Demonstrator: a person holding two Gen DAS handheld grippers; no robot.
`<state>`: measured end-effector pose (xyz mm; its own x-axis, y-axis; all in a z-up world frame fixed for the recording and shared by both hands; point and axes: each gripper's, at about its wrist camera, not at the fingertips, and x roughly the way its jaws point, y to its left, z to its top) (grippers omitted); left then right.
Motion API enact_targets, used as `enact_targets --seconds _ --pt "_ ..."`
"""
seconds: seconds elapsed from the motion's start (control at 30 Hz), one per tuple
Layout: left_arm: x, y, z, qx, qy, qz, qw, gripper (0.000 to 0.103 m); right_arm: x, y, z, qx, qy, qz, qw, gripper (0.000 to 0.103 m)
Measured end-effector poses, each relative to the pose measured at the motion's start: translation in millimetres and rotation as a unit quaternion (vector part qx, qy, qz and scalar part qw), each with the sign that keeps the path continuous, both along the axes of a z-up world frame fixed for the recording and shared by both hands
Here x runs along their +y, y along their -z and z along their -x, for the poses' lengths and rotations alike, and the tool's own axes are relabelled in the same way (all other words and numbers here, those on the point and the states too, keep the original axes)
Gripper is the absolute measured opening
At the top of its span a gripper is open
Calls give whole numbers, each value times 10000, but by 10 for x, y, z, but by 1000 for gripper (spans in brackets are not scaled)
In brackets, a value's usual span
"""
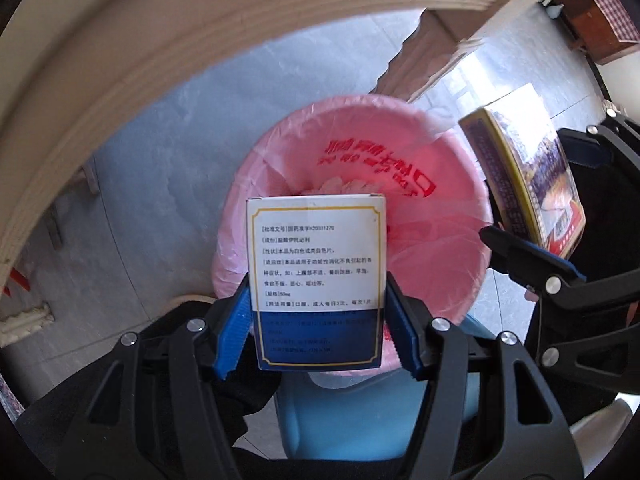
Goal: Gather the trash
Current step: 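Lift the medicine box and card box and carry them over the pink bin, then open both tools, dropping the medicine box and card box into the bin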
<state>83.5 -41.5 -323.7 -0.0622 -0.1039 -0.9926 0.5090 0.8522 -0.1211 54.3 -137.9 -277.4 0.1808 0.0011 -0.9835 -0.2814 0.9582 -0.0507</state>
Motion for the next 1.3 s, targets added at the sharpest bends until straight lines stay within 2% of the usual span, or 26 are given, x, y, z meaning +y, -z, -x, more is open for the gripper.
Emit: enact_targets --seconds 0.23,0.47,0.57,0.7,0.87,1.03,1.13,1.17,1.27,1.3 --pt "41 323 -138 365 -288 -6 9989 61 -46 393 -59 275 283 -178 9991 69" --pt "26 554 -223 730 -434 139 9963 61 1 739 -45 644 236 -101 9976 69" --pt "1 688 -239 863 -464 59 9952 61 -3 845 -54 749 249 -105 9968 69" --pt "18 804 -265 938 -535 -91 9941 61 15 897 -54 842 289 -122 9960 69" --pt "38 843 -304 1084 -610 66 9922 61 9 929 -59 882 289 -164 9955 69" --pt "29 855 -306 1059 -595 -48 9926 61 -28 932 -75 920 280 -205 9952 69" --pt "18 840 -295 1110 -569 26 9922 61 -23 933 -72 921 261 -188 9952 69" --pt "19 826 -297 1132 -563 61 9920 61 -22 934 -70 928 254 -190 9952 69" --pt "25 759 -303 1088 -575 96 9924 79 -2 936 -72 908 206 -184 9955 71" --pt "29 745 -308 1032 -588 61 9929 80 7 939 -78 911 192 -161 9955 71"
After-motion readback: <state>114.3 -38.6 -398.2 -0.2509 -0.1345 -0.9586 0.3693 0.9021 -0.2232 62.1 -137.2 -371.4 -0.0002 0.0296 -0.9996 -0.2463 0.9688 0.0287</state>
